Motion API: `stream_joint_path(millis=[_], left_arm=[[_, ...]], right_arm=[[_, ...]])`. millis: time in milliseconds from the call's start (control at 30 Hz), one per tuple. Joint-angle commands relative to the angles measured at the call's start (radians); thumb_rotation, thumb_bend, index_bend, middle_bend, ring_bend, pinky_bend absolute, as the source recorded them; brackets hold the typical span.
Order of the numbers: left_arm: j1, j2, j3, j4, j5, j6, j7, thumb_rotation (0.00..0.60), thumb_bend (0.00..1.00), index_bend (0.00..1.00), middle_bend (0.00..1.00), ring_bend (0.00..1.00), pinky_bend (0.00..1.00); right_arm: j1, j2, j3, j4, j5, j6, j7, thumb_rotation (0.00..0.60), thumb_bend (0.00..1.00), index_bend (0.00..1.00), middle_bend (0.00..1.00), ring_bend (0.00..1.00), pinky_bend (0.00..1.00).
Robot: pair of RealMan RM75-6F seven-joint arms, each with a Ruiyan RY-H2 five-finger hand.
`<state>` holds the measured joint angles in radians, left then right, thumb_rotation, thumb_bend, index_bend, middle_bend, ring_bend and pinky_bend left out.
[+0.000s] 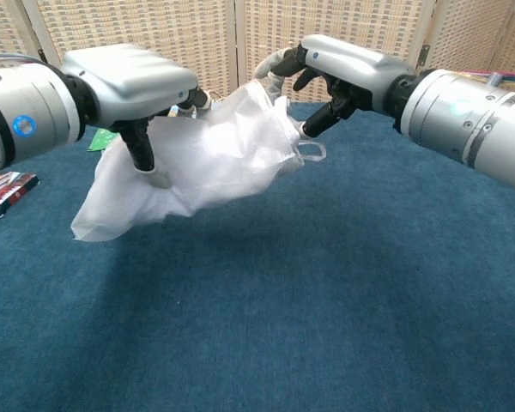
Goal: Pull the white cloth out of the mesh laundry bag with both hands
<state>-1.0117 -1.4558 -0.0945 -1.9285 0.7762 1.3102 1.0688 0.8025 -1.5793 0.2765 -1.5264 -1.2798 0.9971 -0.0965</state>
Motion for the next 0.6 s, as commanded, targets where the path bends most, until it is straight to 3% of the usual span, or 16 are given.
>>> stream_joint_path(millis=[33, 267, 600], left_arm=[[0.008, 0.002, 0.009, 0.007, -0.008, 0.003, 0.006, 0.6, 0.02, 0.0, 0.43, 0.46, 0.71], [0.028, 0.002, 0.03, 0.022, -0.017, -0.012, -0.005, 0.6, 0.02, 0.02, 0.4, 0.44, 0.7], [0.052, 0.0, 0.046, 0.027, -0.01, -0.031, -0.029, 0.6, 0.02, 0.0, 0.05, 0.34, 0.67]], right_arm=[[0.003, -0.002, 0.006, 0.006, 0.007, 0.001, 0.004, 0.6, 0.53, 0.71, 0.15, 0.02, 0.2], [-0.002, 0.015, 0.012, 0.014, 0.028, 0.007, 0.006, 0.6, 0.53, 0.71, 0.15, 0.02, 0.2], [-0.003, 0.017, 0.006, 0.047, 0.061, -0.009, 0.007, 0.6, 0.53, 0.71, 0.15, 0.02, 0.2]])
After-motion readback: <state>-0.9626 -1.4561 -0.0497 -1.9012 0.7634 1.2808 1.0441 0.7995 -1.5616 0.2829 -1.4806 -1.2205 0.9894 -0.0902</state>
